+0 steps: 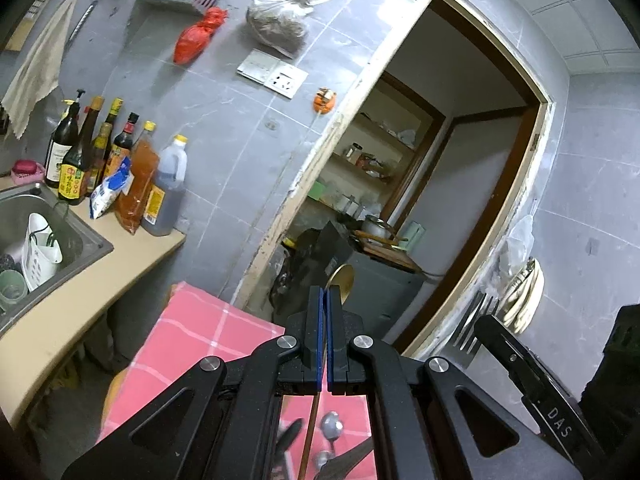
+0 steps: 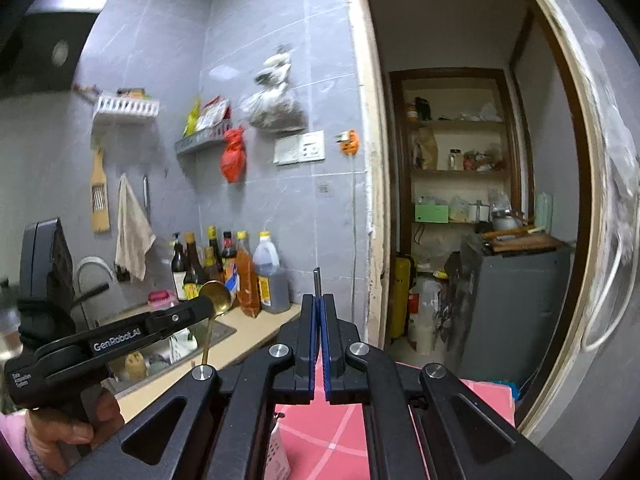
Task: Organize utensils
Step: 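Lift both grippers and carry the spoons and fork over the white holder, then lower the utensils into the white holder and open both grippers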
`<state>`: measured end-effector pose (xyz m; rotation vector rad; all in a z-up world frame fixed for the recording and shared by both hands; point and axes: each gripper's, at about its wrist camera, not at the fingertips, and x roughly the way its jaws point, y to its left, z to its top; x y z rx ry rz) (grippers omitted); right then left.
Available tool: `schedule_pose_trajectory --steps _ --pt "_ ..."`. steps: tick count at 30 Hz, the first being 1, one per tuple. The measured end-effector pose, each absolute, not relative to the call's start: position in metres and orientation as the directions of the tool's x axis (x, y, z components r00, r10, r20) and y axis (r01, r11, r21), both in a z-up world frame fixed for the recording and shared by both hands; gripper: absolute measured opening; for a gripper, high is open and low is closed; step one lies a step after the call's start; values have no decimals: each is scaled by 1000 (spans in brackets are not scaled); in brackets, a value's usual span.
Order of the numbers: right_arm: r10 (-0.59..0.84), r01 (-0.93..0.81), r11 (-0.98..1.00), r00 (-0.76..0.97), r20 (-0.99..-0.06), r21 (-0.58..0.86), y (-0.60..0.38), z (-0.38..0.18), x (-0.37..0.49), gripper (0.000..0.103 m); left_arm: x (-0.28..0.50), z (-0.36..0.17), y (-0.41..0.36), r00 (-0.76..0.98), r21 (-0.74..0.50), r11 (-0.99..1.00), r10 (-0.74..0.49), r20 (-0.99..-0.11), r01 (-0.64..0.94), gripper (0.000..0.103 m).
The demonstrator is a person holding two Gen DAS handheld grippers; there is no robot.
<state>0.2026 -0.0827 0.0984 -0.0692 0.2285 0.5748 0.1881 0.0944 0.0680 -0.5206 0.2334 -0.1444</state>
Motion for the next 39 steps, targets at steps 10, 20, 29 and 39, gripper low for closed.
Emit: schedule_pose_trajectory --steps 10,20,29,39 --pt "486 -538 835 819 -304 -115 -39 59 192 3 182 31 104 958 -478 875 -200 -206 80 0" --pt "446 -518 846 816 -368 -122 -27 30 191 3 179 3 105 946 -466 881 -217 -242 83 0" --pt "453 -526 849 780 -433 -60 -27 18 195 5 177 -7 104 920 -461 881 -260 -294 102 0" --pt "470 -527 850 755 -457 3 -33 21 196 6 175 -2 102 898 -456 884 -279 -341 102 0"
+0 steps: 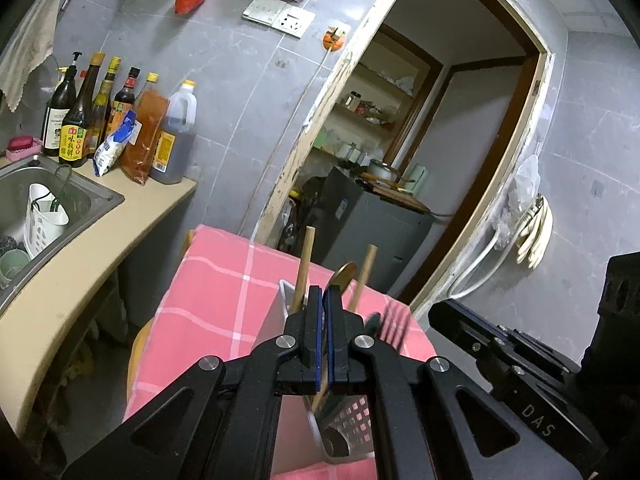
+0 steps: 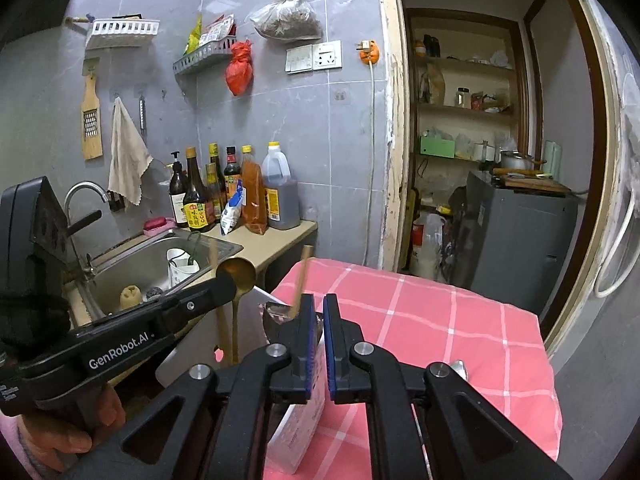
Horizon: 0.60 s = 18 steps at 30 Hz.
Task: Organize utensils
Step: 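Lower the utensils into the white holder and open both grippers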
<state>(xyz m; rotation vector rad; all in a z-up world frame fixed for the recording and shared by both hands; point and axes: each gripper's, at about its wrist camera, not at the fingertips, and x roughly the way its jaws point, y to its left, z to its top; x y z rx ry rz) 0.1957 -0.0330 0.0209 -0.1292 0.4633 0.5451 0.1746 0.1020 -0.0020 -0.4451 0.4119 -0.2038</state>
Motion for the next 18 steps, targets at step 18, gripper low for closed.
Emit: schedule_pose_trajectory --steps 18 --pt "444 -455 888 812 -379 65 -71 63 175 42 149 41 101 922 -403 909 -239 -304 102 33"
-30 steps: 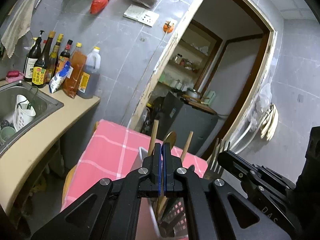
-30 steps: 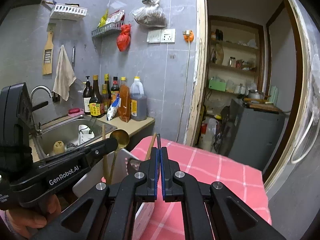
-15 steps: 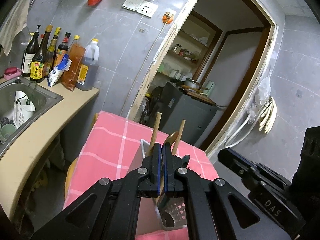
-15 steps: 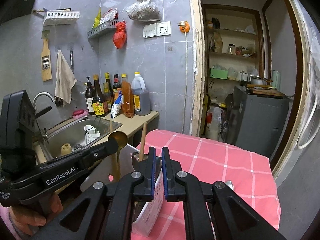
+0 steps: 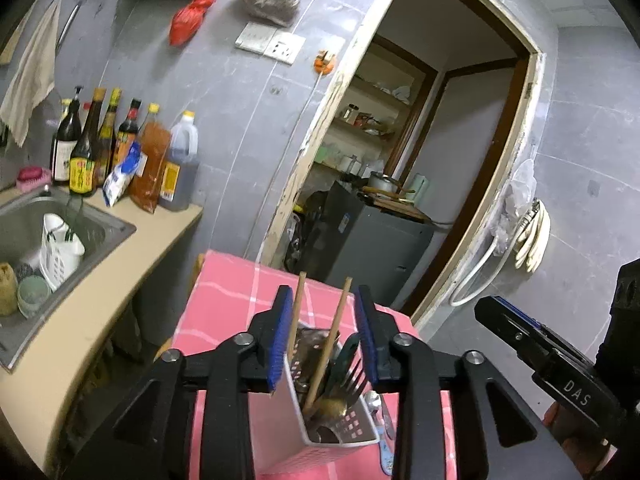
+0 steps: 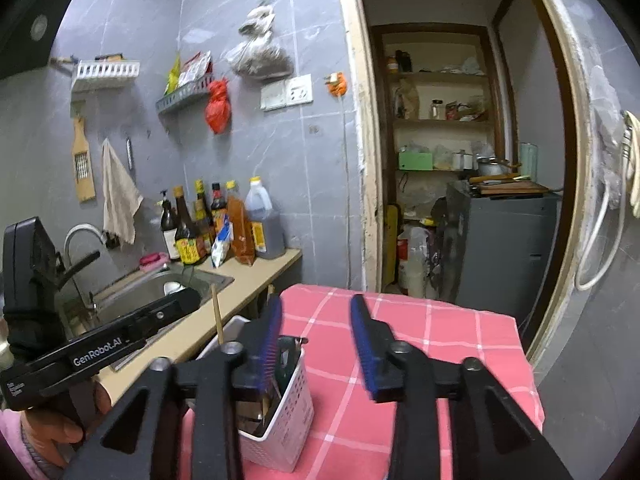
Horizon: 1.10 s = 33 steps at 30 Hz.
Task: Organize utensils
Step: 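Lower the utensils into the white holder and open both grippers, then move both grippers back to the two remaining spoons on the cloth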
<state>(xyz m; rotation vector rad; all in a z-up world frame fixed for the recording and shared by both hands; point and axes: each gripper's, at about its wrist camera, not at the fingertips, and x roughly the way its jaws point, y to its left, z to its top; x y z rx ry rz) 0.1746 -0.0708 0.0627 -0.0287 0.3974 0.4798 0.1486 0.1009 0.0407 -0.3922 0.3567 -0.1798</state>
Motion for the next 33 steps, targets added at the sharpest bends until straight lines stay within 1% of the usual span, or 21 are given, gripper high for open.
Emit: schedule_pose_trajectory --steps 1,3,5,8,11,13,14,15,16,17,23,33 --pt "437 -447 892 818 -375 64 -74 65 173 45 147 44 100 925 -397 912 -237 -297 106 38" --pt "427 -430 900 830 -359 77 -82 69 171 58 145 51 95 927 -384 916 -240 -287 118 43" --pt "416 -409 908 843 -341 95 -92 74 168 67 144 55 91 927 -379 917 -245 -283 127 52" --pt "397 -383 917 859 -323 109 -104 78 166 78 143 59 82 927 -375 916 -257 -272 144 60" --pt "371 -352 929 877 -305 117 -120 81 162 91 143 61 70 924 -362 920 -260 -280 149 60" --pt "360 -339 933 886 -293 121 -130 82 160 94 143 61 62 921 -359 921 -265 -286 153 64" --pt "351 -330 936 890 -292 120 -136 83 159 97 142 61 59 920 -360 920 -267 -287 155 74" --pt "344 -323 939 893 -291 119 -140 83 158 103 141 61 55 920 -363 918 -270 -284 157 79" --pt "336 -315 942 897 -288 119 -146 83 157 103 139 61 51 923 -366 917 -269 -275 159 84" --pt "327 -305 945 901 -285 119 -152 83 155 103 137 61 48 926 -364 917 -267 -266 160 85" --pt "275 -251 961 906 -323 114 -185 72 148 103 133 60 18 909 -317 927 -297 -294 200 86" --pt "219 -183 976 860 -461 121 -237 37 141 103 142 37 -38 840 -297 916 -375 -393 270 86"
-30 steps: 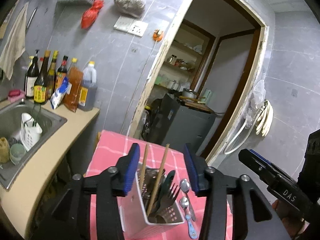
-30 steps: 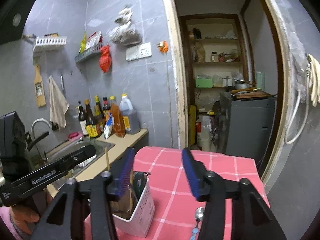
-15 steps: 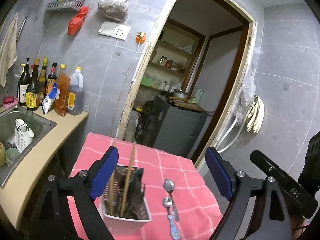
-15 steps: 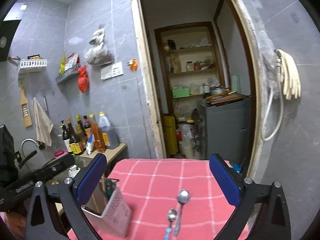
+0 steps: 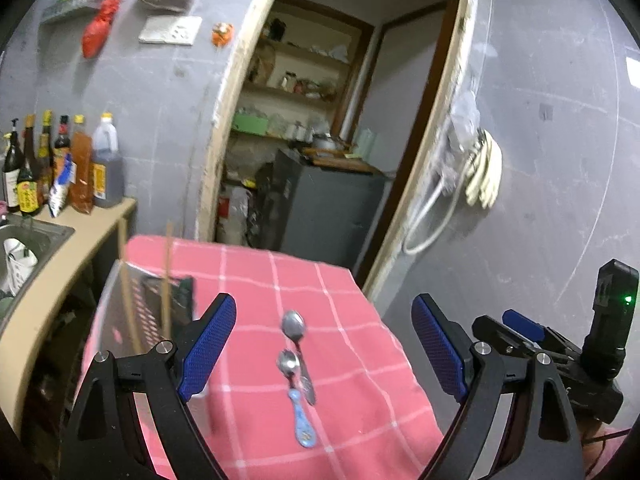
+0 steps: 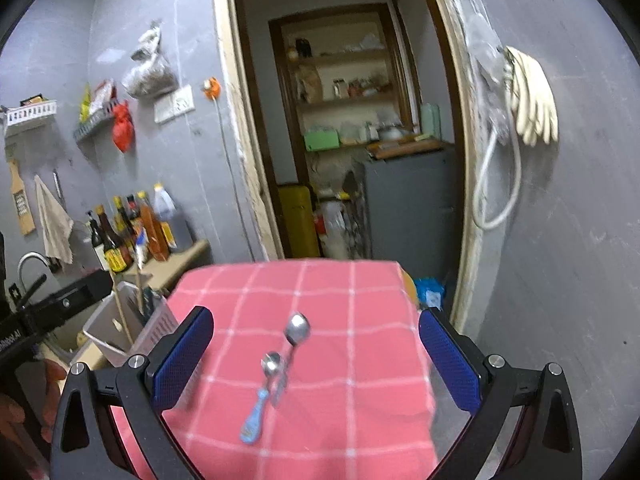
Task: Organize utensils
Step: 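Move both grippers back to the two remaining spoons on the cloth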
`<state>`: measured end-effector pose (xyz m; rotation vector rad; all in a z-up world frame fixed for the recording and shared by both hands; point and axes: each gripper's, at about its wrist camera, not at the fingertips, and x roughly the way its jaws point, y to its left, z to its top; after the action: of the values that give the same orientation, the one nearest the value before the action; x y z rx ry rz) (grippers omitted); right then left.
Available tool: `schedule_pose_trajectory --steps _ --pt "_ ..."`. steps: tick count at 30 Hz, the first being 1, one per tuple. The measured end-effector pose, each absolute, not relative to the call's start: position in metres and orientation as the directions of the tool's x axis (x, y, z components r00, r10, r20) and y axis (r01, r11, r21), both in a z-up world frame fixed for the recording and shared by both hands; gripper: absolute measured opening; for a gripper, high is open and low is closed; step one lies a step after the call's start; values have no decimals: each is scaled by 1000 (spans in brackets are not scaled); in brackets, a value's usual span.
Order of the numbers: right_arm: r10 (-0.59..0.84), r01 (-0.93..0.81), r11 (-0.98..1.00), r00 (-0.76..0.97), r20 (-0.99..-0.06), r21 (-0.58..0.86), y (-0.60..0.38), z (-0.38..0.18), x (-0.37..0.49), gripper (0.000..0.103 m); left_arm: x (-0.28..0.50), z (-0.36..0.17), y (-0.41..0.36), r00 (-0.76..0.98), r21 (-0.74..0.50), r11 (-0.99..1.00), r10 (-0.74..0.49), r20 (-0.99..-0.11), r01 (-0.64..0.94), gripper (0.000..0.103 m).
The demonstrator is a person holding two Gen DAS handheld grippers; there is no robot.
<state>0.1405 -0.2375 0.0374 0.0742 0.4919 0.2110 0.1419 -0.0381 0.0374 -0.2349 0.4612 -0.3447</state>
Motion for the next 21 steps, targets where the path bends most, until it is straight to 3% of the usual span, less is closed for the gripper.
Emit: schedule_pose_trajectory --steps 17,21 --pt "299 -215 954 694 -655 208 -287 -27 195 103 200 -34 -85 709 -259 956 -279 -647 139 86" --pt "332 -242 943 660 -674 228 -293 -39 217 96 216 -55 -88 687 -243 966 -237 -687 91 85"
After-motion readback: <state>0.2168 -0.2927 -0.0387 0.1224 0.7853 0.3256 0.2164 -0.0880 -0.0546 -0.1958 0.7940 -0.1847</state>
